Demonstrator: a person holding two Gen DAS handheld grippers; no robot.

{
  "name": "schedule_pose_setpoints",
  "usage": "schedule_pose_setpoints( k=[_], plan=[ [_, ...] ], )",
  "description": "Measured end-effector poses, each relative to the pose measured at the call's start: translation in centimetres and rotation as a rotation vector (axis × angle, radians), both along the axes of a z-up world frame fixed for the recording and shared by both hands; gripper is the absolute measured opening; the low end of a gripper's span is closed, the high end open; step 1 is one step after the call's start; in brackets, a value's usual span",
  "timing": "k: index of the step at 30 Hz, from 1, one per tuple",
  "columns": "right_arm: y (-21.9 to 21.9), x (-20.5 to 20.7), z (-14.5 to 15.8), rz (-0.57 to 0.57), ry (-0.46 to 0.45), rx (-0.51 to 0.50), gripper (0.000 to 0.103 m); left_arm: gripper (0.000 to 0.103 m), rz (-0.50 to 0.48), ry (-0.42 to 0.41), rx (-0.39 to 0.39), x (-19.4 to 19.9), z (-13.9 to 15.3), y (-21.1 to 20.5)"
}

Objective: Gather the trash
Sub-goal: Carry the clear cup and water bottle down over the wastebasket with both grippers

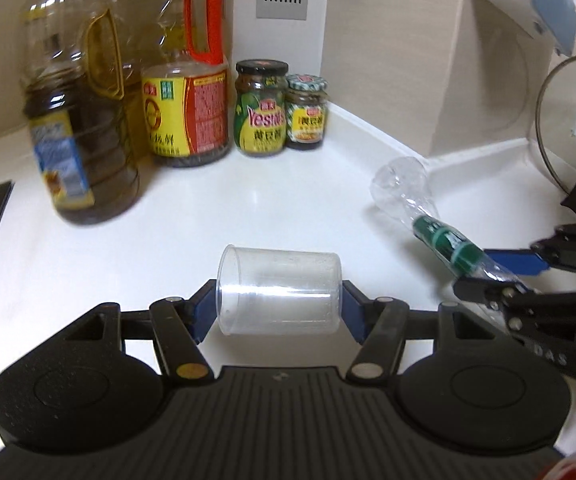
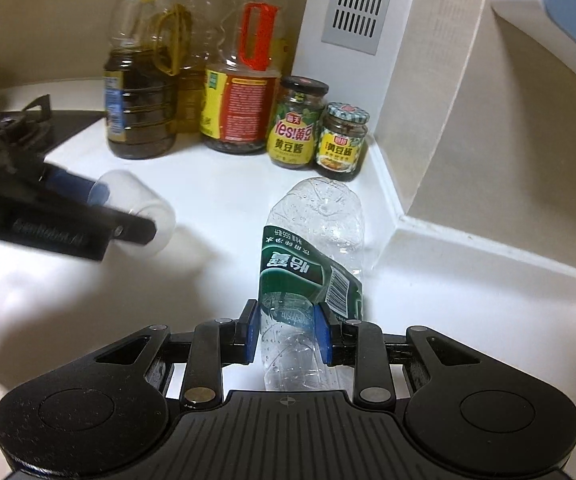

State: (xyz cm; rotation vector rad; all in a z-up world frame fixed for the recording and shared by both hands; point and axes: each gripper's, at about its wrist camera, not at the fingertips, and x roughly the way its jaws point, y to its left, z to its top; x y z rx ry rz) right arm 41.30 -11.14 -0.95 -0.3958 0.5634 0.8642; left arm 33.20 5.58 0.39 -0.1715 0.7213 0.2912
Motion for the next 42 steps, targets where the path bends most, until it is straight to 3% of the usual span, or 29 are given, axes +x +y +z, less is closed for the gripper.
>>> schedule_pose_setpoints(
  k=[5,12,25,35,42],
  plan=[
    [-1.5,-1.8,0.2,-0.02,0.005,0.009,0.029,0.061,-0.012,0.0,-0.027,-2.9,0.5,-1.9],
    [-2.7,-5.7,0.9,-0.112,0.001,0.004,0.029,0.061,-0.109,-0.017,-0.052,-6.3,1.1,-2.7],
    [-5.5,-16.6,2.1,-0.26,0.004,0.006,0.029,0.061,-0.295,-0.053,-0.074,-15.2,2.4,-2.6],
    [-6.2,-23.6,1.9,-0.206,0.075,0.006,0.029,0.061,-0.301,-0.013,-0.106,-19.9,1.4,-3.5],
    [-7.3,-26.3,-0.5,-0.145,0.163,-0.049,0.029,0.061,-0.303,0.076,-0.126,-22.1,-1.3,-5.5]
  ],
)
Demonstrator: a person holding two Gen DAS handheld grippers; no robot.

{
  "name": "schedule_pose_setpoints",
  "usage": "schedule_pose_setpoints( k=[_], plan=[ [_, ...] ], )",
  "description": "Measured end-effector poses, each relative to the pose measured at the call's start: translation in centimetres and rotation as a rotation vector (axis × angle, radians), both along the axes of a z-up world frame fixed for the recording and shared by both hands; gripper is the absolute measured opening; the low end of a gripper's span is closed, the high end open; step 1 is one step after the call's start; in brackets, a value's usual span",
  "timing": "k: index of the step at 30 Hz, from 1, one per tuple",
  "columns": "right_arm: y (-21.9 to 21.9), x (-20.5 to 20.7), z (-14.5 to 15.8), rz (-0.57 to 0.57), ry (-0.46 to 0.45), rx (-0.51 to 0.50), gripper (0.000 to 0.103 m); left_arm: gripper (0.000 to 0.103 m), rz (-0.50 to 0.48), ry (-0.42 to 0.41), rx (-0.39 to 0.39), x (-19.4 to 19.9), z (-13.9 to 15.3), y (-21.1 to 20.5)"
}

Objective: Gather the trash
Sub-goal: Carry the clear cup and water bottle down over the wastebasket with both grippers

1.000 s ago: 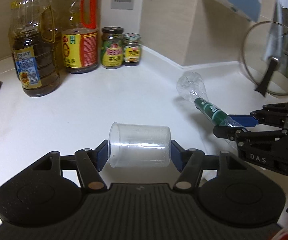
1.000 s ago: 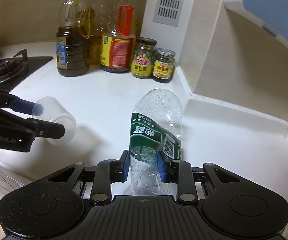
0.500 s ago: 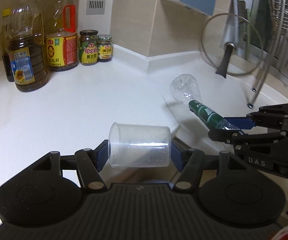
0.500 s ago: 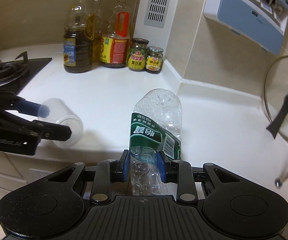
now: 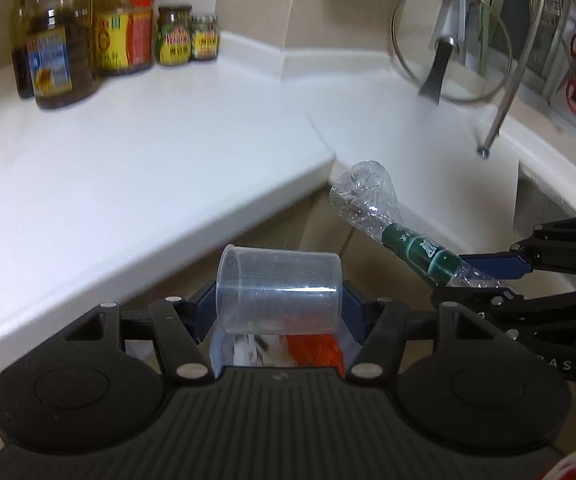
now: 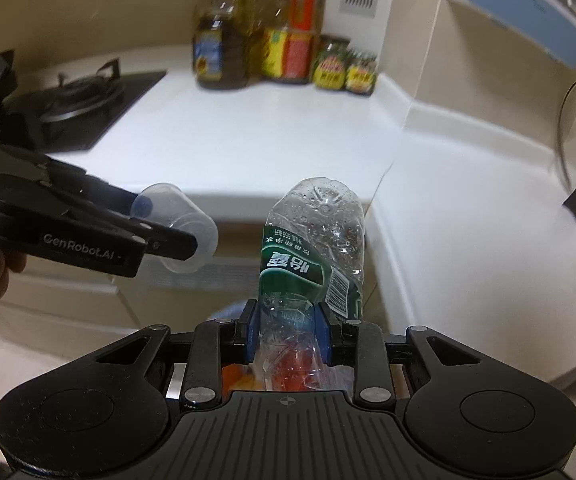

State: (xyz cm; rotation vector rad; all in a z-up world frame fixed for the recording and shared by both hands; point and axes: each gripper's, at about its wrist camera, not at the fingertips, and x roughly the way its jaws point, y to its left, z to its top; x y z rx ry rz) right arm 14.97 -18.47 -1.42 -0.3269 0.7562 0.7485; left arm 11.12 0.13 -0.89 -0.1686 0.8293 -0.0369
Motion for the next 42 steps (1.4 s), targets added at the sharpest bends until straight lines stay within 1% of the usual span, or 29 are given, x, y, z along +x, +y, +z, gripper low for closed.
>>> schedule_pose_setpoints(
  k=[4,10,18,23,25,33,37,42],
  plan=[
    [-0.4,-0.2,-1.9,0.026,0.042,-0.018,0.029,0.061,0.012,0.052,0.002,-0.7,-2.0,-0.8],
    [-0.4,0.4,-4.5,0.053,0.073,-0.03,0.029,0.061,0.043,0.136,0.003,-1.0,-5.0,-1.2],
    [0.6,1.1,-7.8,0.104,0.152,-0.055,0.029,0.061,0.053,0.227,0.004,-0.9,-7.7,-1.8],
    [1.0,1.8,-8.7,0.112,0.18,-0.064,0.029,0.061,0.052,0.25,0.004,-0.5,-8.4,-2.0],
    [1.2,2.1,-8.9,0.121,0.169,-0.072,0.029,0.061,0.05,0.255,0.005,-0.4,-8.7,-2.0],
    [1.7,2.6,-10.0,0.093,0.178,-0.094,0.03,0.061,0.032,0.259,0.004,0.6,-9.8,-2.1],
    [1.9,3.1,-10.6,0.074,0.177,-0.103,0.03,0.061,0.016,0.267,0.012,1.4,-10.9,-2.0],
    [2.3,3.9,-11.9,0.064,0.18,-0.118,0.03,0.061,-0.023,0.28,0.025,2.8,-12.9,-1.8]
  ],
)
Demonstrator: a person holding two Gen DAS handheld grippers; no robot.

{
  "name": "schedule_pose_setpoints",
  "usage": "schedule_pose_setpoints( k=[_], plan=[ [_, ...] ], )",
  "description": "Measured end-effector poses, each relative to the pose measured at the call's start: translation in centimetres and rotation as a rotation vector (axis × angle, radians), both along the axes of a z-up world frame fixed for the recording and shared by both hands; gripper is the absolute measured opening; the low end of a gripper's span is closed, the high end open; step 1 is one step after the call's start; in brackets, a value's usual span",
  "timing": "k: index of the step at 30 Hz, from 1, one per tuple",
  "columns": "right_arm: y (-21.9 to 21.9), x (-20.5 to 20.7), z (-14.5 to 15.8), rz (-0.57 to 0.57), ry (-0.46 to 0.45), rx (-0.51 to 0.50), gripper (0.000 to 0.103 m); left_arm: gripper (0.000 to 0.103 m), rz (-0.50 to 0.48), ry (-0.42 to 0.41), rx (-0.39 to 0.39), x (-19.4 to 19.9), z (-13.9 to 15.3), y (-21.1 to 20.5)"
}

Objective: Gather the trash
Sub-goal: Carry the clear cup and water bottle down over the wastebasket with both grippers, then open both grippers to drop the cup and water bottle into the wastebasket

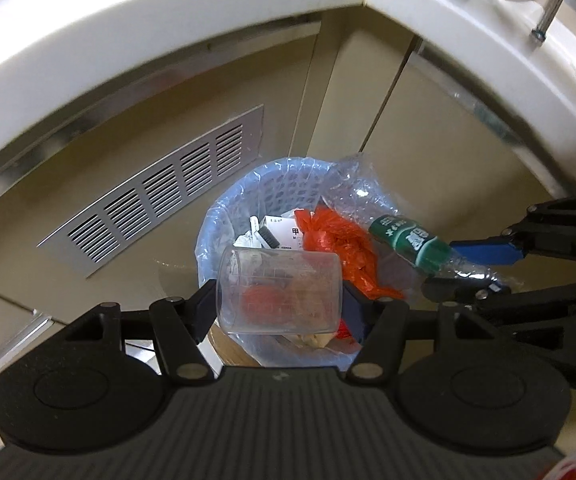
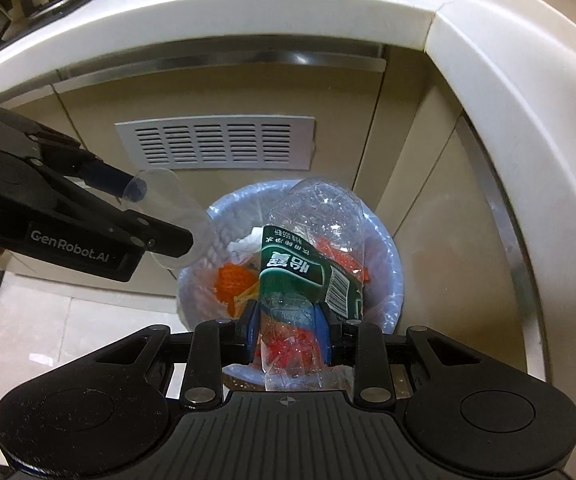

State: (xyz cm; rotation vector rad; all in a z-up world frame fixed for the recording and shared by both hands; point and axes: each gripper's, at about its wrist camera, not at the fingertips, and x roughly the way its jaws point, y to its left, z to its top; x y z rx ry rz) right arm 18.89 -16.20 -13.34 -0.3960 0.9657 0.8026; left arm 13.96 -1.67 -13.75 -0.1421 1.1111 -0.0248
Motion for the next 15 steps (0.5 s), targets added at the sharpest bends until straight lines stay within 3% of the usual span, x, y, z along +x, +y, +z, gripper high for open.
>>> schedule_pose_setpoints(
  k=[10,11,13,15],
  plan=[
    [0.0,2.3,-2.0,-0.017,0.01,-0.021,0.03,0.061,-0.083,0.001,0.005,3.4,-4.1,0.0],
    [0.0,2.5,-2.1,-0.021,0.011,-0.022,0.029,0.062,-0.102,-0.006,0.007,3.7,-4.4,-0.1],
    [0.0,2.7,-2.3,-0.026,0.015,-0.024,0.029,0.079,-0.128,0.001,0.035,4.0,-5.2,-0.3],
    [0.1,2.9,-2.4,-0.027,0.017,-0.024,0.03,0.08,-0.13,0.006,0.05,4.0,-5.4,-0.3]
  ],
)
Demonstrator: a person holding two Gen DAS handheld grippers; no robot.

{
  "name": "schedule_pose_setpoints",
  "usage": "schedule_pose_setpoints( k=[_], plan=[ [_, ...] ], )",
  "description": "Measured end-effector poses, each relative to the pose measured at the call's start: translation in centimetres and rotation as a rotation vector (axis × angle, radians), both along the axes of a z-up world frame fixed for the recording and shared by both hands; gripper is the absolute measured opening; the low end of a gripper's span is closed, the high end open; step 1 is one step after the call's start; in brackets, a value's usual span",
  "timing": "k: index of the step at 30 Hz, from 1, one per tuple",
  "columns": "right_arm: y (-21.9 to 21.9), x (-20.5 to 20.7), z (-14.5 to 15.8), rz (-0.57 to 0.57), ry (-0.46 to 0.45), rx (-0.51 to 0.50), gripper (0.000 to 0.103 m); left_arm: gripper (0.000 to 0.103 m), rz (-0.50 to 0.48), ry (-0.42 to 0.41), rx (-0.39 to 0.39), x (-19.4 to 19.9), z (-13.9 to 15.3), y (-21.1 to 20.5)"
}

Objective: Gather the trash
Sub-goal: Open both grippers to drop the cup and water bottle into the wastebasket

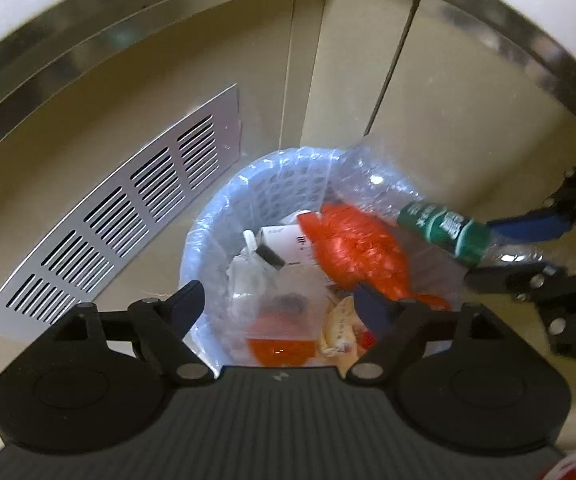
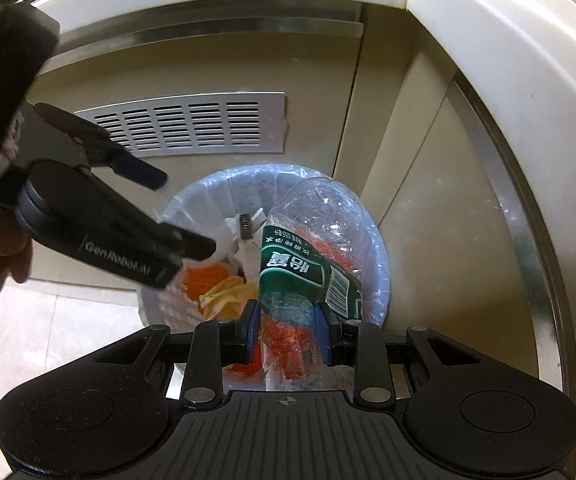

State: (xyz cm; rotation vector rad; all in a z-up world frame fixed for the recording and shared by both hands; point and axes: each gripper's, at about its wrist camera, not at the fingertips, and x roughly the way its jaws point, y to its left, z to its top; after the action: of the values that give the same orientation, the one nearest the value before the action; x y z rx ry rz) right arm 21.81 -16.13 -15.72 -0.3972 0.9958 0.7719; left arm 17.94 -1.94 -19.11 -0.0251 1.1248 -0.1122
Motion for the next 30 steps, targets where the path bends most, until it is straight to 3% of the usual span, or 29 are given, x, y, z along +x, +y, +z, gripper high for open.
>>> schedule_pose_setpoints(
  k=[13,30],
  plan=[
    [2.4,0.4,-0.5,0.025,0.005,0.023,0.03,0.08,0.172,0.061,-0.06,-3.0,0.7,2.1],
    [3.6,1.3,-1.7,-0.02,0.02,0.02,0.03,0.08,0.18,0.074,-0.07,-3.1,0.5,2.6]
  ],
)
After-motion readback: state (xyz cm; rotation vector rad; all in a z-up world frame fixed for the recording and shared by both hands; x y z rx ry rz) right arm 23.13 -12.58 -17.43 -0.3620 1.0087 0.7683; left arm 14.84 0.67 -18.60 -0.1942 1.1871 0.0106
